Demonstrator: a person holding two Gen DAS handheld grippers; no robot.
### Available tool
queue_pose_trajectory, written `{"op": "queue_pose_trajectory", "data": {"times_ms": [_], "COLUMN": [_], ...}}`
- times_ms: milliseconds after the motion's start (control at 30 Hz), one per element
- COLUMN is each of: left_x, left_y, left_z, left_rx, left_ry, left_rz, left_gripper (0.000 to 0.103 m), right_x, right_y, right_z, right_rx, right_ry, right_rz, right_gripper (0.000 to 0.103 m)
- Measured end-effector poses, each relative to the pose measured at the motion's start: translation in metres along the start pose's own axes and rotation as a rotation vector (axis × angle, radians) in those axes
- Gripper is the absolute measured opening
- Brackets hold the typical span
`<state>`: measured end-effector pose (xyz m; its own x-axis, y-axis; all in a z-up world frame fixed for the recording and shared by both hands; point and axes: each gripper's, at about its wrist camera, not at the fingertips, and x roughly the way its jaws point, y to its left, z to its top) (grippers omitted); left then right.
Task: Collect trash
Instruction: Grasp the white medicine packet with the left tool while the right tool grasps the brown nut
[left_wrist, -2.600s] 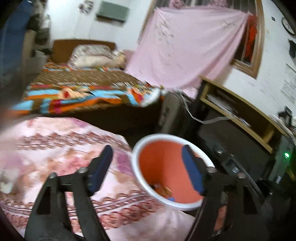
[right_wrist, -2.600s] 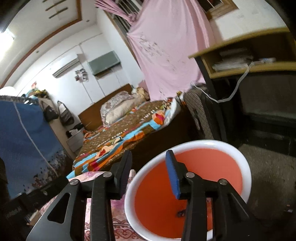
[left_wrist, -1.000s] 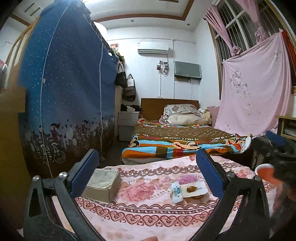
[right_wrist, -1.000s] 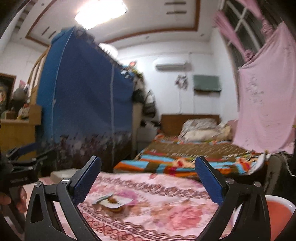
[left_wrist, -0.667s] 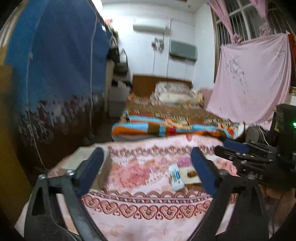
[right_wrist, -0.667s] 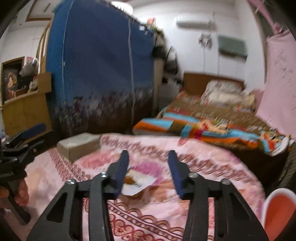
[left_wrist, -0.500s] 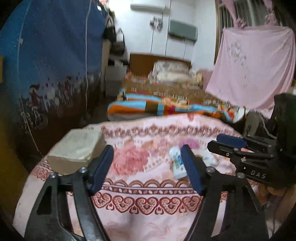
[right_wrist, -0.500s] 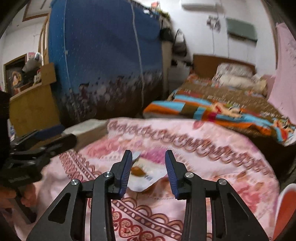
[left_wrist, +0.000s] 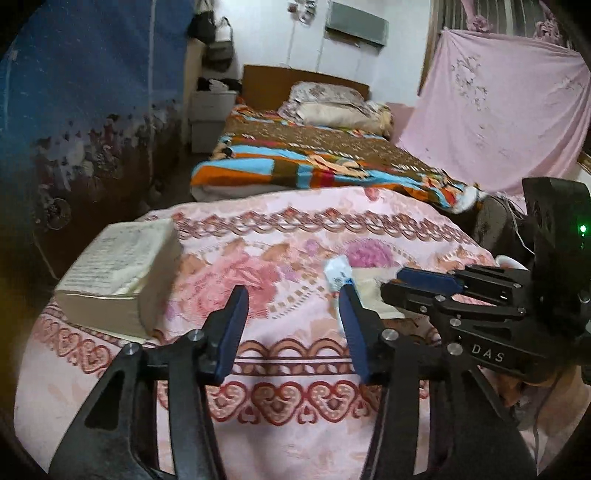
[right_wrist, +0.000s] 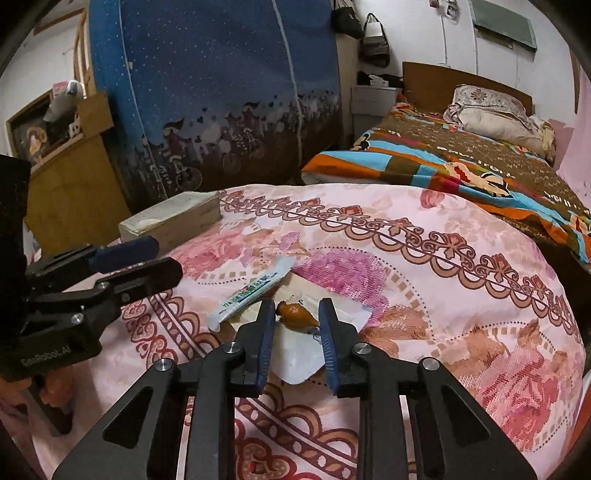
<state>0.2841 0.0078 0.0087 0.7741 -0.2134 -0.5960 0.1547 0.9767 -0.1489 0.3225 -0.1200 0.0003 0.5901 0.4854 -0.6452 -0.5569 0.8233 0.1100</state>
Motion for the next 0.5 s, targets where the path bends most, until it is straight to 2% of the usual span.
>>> {"op": "queue_pose_trajectory", "data": {"times_ms": [233, 500], "left_x": [0.016, 0.050], "left_y": [-0.016, -0.007], "left_z": [0.002, 0.006], "left_rx": [0.060, -0.079], "left_ry": [0.090, 0.216], "left_rz": [-0.088, -0.152], "left_gripper": [0.034, 0.033], "right_x": [-0.017, -0.023], "right_y": [-0.011, -0.026], "right_z": [-0.007, -0.009], "right_rx": [0.059, 0.133], "right_ry": [-0.053, -0.069], "right_rz": [-0.054, -0.069], "right_gripper": [0.022, 0.022]}}
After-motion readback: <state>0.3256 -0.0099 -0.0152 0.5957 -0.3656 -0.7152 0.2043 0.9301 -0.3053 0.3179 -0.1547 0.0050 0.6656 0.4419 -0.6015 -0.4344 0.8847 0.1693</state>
